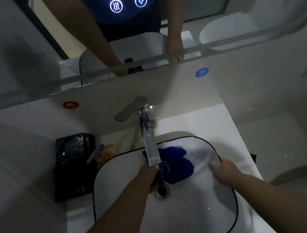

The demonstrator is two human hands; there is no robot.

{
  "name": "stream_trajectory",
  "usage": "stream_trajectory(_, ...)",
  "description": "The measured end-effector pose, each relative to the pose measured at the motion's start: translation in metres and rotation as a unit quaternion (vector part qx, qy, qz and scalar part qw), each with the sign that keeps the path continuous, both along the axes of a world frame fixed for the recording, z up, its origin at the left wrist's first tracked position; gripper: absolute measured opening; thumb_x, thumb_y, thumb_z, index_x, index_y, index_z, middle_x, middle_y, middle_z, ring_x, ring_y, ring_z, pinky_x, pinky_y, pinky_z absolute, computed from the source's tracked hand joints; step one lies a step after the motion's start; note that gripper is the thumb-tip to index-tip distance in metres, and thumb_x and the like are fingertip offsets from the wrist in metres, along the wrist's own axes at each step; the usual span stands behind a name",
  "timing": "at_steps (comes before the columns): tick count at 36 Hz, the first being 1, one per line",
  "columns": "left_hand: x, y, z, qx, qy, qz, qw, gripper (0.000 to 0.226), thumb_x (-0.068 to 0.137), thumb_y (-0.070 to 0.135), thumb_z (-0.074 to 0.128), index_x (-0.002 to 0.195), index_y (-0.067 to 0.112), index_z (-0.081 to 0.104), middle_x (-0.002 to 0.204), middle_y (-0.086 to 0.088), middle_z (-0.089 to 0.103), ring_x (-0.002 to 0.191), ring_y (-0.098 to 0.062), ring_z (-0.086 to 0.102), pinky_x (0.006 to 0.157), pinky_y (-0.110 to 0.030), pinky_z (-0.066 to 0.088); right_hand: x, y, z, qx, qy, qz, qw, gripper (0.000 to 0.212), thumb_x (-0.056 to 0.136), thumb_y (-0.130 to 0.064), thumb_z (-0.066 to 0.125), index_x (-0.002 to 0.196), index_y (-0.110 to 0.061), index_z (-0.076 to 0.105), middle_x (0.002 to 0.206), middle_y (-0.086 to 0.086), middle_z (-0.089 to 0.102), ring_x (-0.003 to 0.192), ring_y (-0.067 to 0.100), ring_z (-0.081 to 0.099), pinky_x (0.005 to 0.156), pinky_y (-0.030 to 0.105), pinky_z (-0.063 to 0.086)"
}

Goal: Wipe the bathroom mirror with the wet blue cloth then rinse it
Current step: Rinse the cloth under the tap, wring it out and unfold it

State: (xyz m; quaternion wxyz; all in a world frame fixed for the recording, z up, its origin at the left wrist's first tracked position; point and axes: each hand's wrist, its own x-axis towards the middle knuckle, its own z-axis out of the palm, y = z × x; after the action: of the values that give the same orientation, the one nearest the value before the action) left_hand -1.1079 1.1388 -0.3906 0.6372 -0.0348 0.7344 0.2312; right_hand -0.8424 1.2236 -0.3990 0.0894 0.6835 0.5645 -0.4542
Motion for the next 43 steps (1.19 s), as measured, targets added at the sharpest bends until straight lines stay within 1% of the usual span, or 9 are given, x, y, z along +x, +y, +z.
stream_trajectory(5, -0.008, 0.007, 0.0, -0.024, -0.013, -0.05, 0.998, 0.029, 0.105, 0.032, 0.065, 0.118, 0.006, 0.07, 0.111, -0.019, 0.076, 0.096, -0.034, 0.072, 0.086, -0.043, 0.062, 0.0, 0.0, -0.002, -0.007, -0.046, -0.017, 0.999, 0.043, 0.106, -0.041, 0.059, 0.133, -0.009, 0.067, 0.129, 0.019, 0.068, 0.111, 0.039, 0.062, 0.096, 0.04, 0.048)
stream_trajectory(8, -0.007, -0.005, 0.004, 0.018, -0.055, -0.049, 0.997, 0.048, 0.091, 0.055, 0.082, 0.122, 0.019, 0.072, 0.112, -0.01, 0.082, 0.103, -0.03, 0.078, 0.084, -0.042, 0.068, -0.012, -0.008, 0.011, 0.135, -0.185, 0.016, 0.973, 0.045, 0.092, -0.034, 0.069, 0.129, -0.011, 0.064, 0.131, 0.02, 0.063, 0.119, 0.045, 0.06, 0.1, 0.05, 0.05)
stream_trajectory(12, -0.005, -0.022, -0.018, 0.092, -0.053, -0.044, 0.993, 0.076, 0.07, 0.04, 0.098, 0.136, 0.017, 0.068, 0.119, -0.011, 0.081, 0.103, -0.034, 0.081, 0.089, -0.056, 0.066, -0.056, -0.044, 0.037, 0.329, -0.038, 0.072, 0.941, 0.037, 0.08, -0.007, 0.068, 0.117, -0.014, 0.069, 0.117, 0.008, 0.067, 0.104, 0.031, 0.063, 0.091, 0.042, 0.054)
stream_trajectory(16, 0.001, -0.028, -0.004, 0.119, -0.02, 0.025, 0.992, 0.034, 0.09, 0.028, 0.081, 0.122, 0.021, 0.071, 0.112, -0.01, 0.082, 0.1, -0.034, 0.081, 0.093, -0.06, 0.065, -0.113, -0.067, 0.029, 0.062, 0.11, -0.084, 0.989, 0.014, 0.102, -0.025, 0.061, 0.107, -0.013, 0.056, 0.106, 0.008, 0.068, 0.095, 0.03, 0.066, 0.082, 0.04, 0.057)
stream_trajectory(20, -0.005, -0.043, 0.008, 0.127, -0.012, 0.065, 0.99, 0.027, 0.096, 0.015, 0.07, 0.122, 0.019, 0.076, 0.104, -0.019, 0.082, 0.084, -0.039, 0.08, 0.066, -0.044, 0.066, -0.144, -0.056, -0.012, -0.173, 0.124, -0.292, 0.932, 0.08, 0.081, -0.071, 0.067, 0.131, -0.01, 0.056, 0.125, 0.017, 0.07, 0.108, 0.039, 0.07, 0.088, 0.049, 0.063)
stream_trajectory(23, -0.011, -0.059, 0.012, 0.135, 0.008, 0.059, 0.989, 0.031, 0.098, 0.016, 0.066, 0.127, 0.022, 0.073, 0.098, -0.022, 0.082, 0.071, -0.038, 0.076, 0.057, -0.037, 0.058, -0.169, -0.048, 0.014, -0.264, 0.214, -0.314, 0.886, 0.045, 0.1, -0.049, 0.064, 0.124, -0.012, 0.071, 0.11, 0.015, 0.076, 0.098, 0.035, 0.073, 0.079, 0.042, 0.063)
stream_trajectory(29, -0.021, -0.065, 0.023, 0.122, -0.02, 0.072, 0.99, 0.054, 0.092, 0.058, 0.074, 0.122, 0.013, 0.074, 0.109, -0.024, 0.079, 0.097, -0.045, 0.077, 0.089, -0.055, 0.062, -0.201, -0.042, 0.013, -0.25, 0.196, -0.215, 0.923, 0.025, 0.093, -0.025, 0.072, 0.072, -0.012, 0.067, 0.081, 0.015, 0.068, 0.076, 0.03, 0.064, 0.08, 0.039, 0.055)
stream_trajectory(35, -0.019, -0.061, 0.013, 0.062, -0.13, 0.182, 0.973, 0.037, 0.108, 0.034, 0.057, 0.093, 0.008, 0.078, 0.097, -0.015, 0.071, 0.085, -0.034, 0.067, 0.081, -0.048, 0.056, -0.194, -0.047, 0.006, -0.213, 0.24, -0.196, 0.927, 0.036, 0.068, -0.04, 0.083, 0.091, -0.013, 0.079, 0.102, 0.016, 0.078, 0.102, 0.037, 0.074, 0.098, 0.053, 0.063)
stream_trajectory(43, 0.014, -0.018, 0.023, 0.145, 0.233, -0.169, 0.947, 0.013, 0.111, 0.037, 0.053, 0.109, 0.03, 0.064, 0.097, 0.008, 0.063, 0.084, -0.011, 0.059, 0.067, -0.02, 0.044, -0.135, -0.035, 0.012, -0.331, 0.267, -0.272, 0.863, 0.037, 0.092, -0.046, 0.08, 0.115, -0.017, 0.08, 0.116, 0.025, 0.079, 0.109, 0.051, 0.075, 0.089, 0.068, 0.061)
